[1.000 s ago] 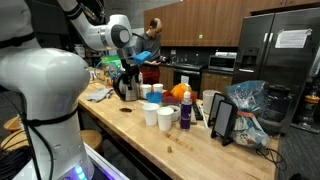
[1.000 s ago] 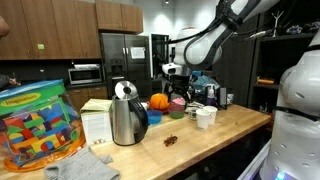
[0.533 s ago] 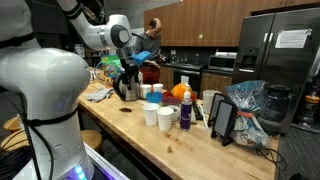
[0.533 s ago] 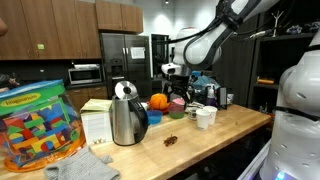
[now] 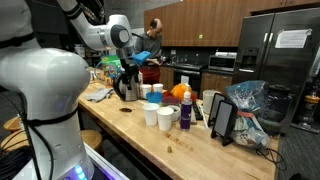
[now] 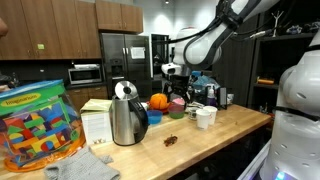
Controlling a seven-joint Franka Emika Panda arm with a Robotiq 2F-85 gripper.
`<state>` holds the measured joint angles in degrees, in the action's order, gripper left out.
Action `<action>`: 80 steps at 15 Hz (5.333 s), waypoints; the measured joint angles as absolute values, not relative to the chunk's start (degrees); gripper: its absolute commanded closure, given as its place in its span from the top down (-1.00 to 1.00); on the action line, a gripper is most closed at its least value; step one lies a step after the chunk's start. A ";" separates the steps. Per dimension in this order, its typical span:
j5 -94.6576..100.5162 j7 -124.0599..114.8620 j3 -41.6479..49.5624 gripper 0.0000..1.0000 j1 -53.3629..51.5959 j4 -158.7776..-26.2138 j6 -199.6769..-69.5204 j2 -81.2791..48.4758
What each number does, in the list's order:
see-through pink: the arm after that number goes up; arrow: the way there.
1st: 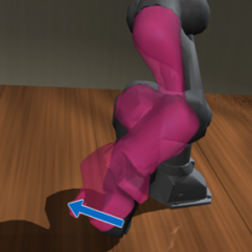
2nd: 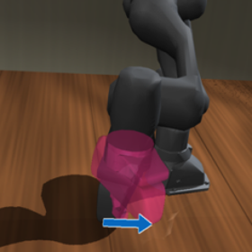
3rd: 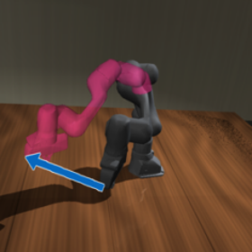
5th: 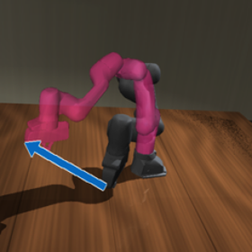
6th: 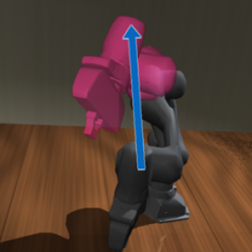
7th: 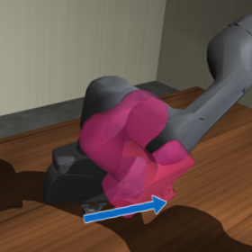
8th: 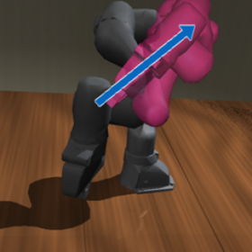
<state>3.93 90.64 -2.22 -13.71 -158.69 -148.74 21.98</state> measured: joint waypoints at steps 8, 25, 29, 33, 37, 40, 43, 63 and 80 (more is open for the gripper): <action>4.39 90.63 -2.26 1.00 -13.68 -158.69 -148.80 21.96; 10.13 90.71 -2.92 1.00 -18.13 -158.74 -174.42 21.29; 13.10 90.61 -3.61 1.00 -18.93 -158.05 -176.64 21.10; 14.95 91.60 -4.56 1.00 -19.48 -156.06 -176.57 21.04; 13.63 95.99 -0.88 1.00 -25.97 -153.95 -176.52 19.08; 13.42 96.56 0.09 1.00 -27.22 -152.02 -177.39 16.81; 14.39 95.98 -1.25 1.00 -24.28 -149.53 -178.59 14.47; 20.06 86.21 -10.82 1.00 -15.42 -139.30 -178.18 9.05; 29.66 80.35 -12.74 1.00 -12.31 -133.62 -178.88 3.85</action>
